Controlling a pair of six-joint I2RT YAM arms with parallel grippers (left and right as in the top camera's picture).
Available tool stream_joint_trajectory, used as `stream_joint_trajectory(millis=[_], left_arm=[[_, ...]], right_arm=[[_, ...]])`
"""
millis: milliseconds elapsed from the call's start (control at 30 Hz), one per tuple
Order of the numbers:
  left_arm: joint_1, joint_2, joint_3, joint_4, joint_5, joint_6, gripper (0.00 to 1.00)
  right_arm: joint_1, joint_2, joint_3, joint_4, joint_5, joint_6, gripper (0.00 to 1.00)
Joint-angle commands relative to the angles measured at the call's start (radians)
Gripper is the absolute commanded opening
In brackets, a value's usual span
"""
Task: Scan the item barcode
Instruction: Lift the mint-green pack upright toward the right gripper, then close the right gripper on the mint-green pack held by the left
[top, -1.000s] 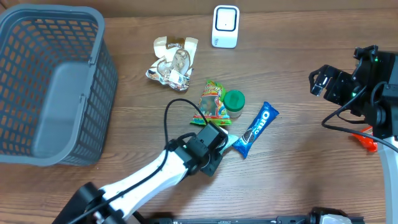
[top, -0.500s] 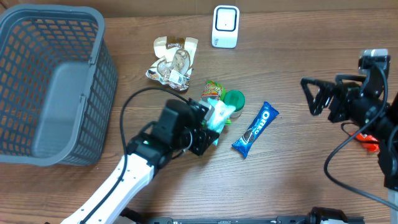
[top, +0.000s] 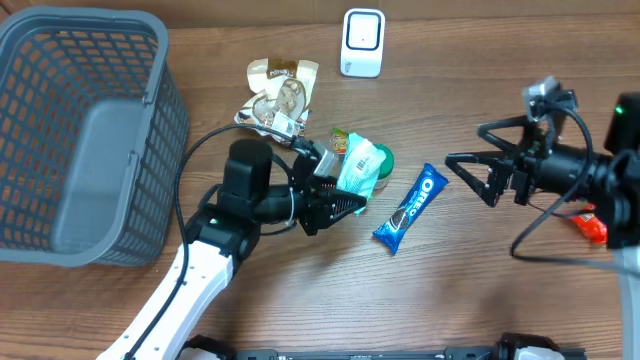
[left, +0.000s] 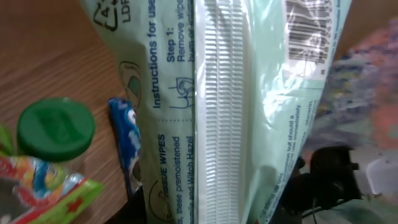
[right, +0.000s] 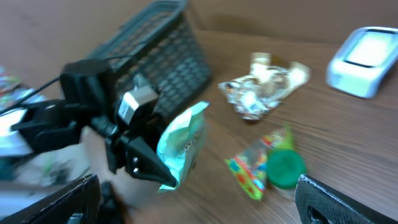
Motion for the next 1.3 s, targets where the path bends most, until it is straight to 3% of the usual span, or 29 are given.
stream_joint_trajectory(millis=[0,333,467,633,733,1033,1267], left_arm=[[0.024,-0.019,0.024,0.086,0.172,-0.079,0.27],[0.05,0.017,0.023,0.486,0.28,-0.426,0.25],[0.047,0.102,0.023,0.567,0.288,-0.534,0.21],[0.013,0.227,0.023,0.895,0.324,-0.761,0.18],[-0.007,0.259,0.024,1.0,0.317,-0.826,0.18],[-0.032,0.275,0.023,1.027,0.297,-0.867,0.18],[-0.031,0.275,0.024,1.027,0.293,-0.866,0.18]], right_arm=[[0.003,0.057,0.016,-0.016,-0.228,-0.18,1.0],[0.015,0.154,0.016,-0.022,-0.46,-0.38,1.0],[0.058,0.163,0.016,-0.007,-0.463,-0.41,1.0],[0.15,0.17,0.016,0.092,-0.422,-0.409,1.0],[0.183,0.18,0.016,0.135,-0.415,-0.404,1.0],[0.242,0.305,0.016,0.299,-0.399,-0.274,1.0],[0.243,0.333,0.016,0.306,-0.419,-0.268,1.0]])
